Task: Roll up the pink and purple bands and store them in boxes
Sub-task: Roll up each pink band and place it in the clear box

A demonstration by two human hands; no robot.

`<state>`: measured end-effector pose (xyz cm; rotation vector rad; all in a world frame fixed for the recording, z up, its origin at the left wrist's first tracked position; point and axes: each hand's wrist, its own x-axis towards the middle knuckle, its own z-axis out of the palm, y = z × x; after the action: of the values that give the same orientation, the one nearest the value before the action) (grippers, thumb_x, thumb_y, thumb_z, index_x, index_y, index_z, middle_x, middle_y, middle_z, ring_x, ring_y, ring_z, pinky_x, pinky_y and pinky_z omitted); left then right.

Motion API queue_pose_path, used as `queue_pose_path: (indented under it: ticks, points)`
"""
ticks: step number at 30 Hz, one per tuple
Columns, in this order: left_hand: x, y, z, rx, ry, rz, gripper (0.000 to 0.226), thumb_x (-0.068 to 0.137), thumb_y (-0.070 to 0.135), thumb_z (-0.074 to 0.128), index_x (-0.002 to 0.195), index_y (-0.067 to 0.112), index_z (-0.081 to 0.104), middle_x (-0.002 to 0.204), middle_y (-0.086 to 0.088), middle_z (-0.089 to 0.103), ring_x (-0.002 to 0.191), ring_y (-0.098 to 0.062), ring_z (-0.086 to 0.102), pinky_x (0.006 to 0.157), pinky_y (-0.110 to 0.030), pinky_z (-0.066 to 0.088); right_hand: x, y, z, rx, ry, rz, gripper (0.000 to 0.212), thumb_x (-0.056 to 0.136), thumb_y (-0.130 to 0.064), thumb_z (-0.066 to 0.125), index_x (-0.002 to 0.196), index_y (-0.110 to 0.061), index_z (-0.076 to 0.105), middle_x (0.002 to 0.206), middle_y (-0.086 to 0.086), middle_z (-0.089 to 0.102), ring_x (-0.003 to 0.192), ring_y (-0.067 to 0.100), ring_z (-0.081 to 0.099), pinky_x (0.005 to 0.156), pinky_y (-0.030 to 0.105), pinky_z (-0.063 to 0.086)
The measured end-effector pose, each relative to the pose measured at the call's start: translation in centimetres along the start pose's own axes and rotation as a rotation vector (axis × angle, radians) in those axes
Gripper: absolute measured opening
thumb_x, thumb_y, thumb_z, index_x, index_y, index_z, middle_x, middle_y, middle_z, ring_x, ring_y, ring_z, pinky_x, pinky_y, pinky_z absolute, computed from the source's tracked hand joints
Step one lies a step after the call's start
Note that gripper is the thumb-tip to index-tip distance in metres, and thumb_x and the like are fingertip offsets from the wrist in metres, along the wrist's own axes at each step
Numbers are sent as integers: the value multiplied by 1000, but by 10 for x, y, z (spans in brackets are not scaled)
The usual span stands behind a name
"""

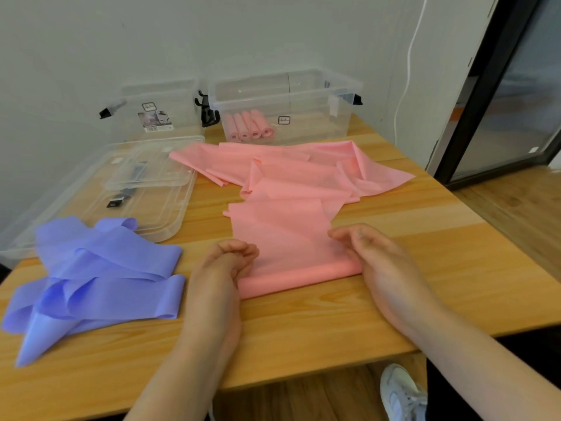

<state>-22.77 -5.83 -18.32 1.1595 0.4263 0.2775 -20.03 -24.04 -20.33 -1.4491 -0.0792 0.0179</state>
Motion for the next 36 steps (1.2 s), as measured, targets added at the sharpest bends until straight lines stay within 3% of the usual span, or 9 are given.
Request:
queue_pose_path:
  ticks: [5, 9, 11, 13, 15, 17, 24, 30, 36]
  points:
    - [1, 6, -4, -43, -41, -59, 30, 90, -8, 28, 79, 7, 52, 81, -9, 60, 83, -19, 62, 81, -25, 48, 7, -7, -3, 185, 87, 34, 23, 93, -9, 44, 79, -9, 63, 90, 7, 65, 97, 20, 61, 101, 37, 42]
    - [-4, 2, 0, 163, -130, 18, 28, 87, -9, 38, 79, 9, 58, 79, -4, 64, 83, -14, 61, 80, -19, 47, 3, -1, 2, -50, -68, 16, 11, 84, -28, 61, 80, -21, 69, 96, -6, 68, 105, 16, 58, 96, 31, 40]
    - [-3, 7, -10, 504, -231, 187, 20, 87, -2, 51, 83, 14, 61, 83, 5, 64, 82, -2, 57, 73, -8, 43, 6, -10, -14, -80, -134, 11, 7, 80, -22, 66, 87, -20, 66, 96, -7, 66, 100, 11, 58, 90, 22, 42]
    - [-2, 15, -25, 1012, -377, 447, 16, 81, 9, 64, 86, 25, 62, 90, 17, 58, 86, 4, 52, 72, -3, 37, 9, -21, -32, -395, -259, -57, 20, 76, -10, 72, 88, -24, 65, 97, -12, 63, 98, 4, 58, 88, 16, 41]
    - [-5, 17, -32, 1275, -481, 587, 19, 77, 16, 69, 85, 31, 61, 92, 19, 55, 89, 1, 50, 76, -5, 35, 8, -23, -38, -732, -424, -110, 26, 66, -14, 81, 80, -30, 67, 96, -15, 61, 99, 1, 55, 90, 14, 37]
    - [-9, 17, -32, 1300, -489, 602, 16, 76, 16, 70, 84, 29, 65, 86, 19, 57, 84, 1, 51, 74, -5, 36, 5, -19, -35, -864, -457, -168, 28, 64, -13, 81, 73, -34, 66, 95, -18, 59, 97, 1, 53, 88, 12, 36]
    - [-4, 8, -33, 1222, -392, 592, 10, 84, 15, 62, 87, 24, 59, 75, 18, 57, 75, 7, 51, 64, -7, 37, 1, -16, -28, -834, -275, -230, 26, 78, -12, 70, 71, -36, 62, 73, -13, 65, 76, 1, 57, 67, 10, 40]
    - [0, 9, -37, 1258, -513, 647, 15, 78, 28, 71, 81, 30, 56, 83, 15, 55, 86, 2, 47, 68, -7, 36, 1, -9, -23, -948, -144, -345, 15, 75, -17, 73, 71, -28, 64, 80, -11, 56, 81, 0, 52, 70, 7, 37]
    - [1, 11, -40, 1214, -429, 635, 9, 80, 17, 70, 82, 25, 68, 75, 21, 59, 91, 7, 49, 69, -1, 35, 2, -13, -30, -1001, -379, -398, 12, 74, -21, 75, 84, -25, 69, 87, -21, 59, 91, -3, 52, 80, 8, 37]
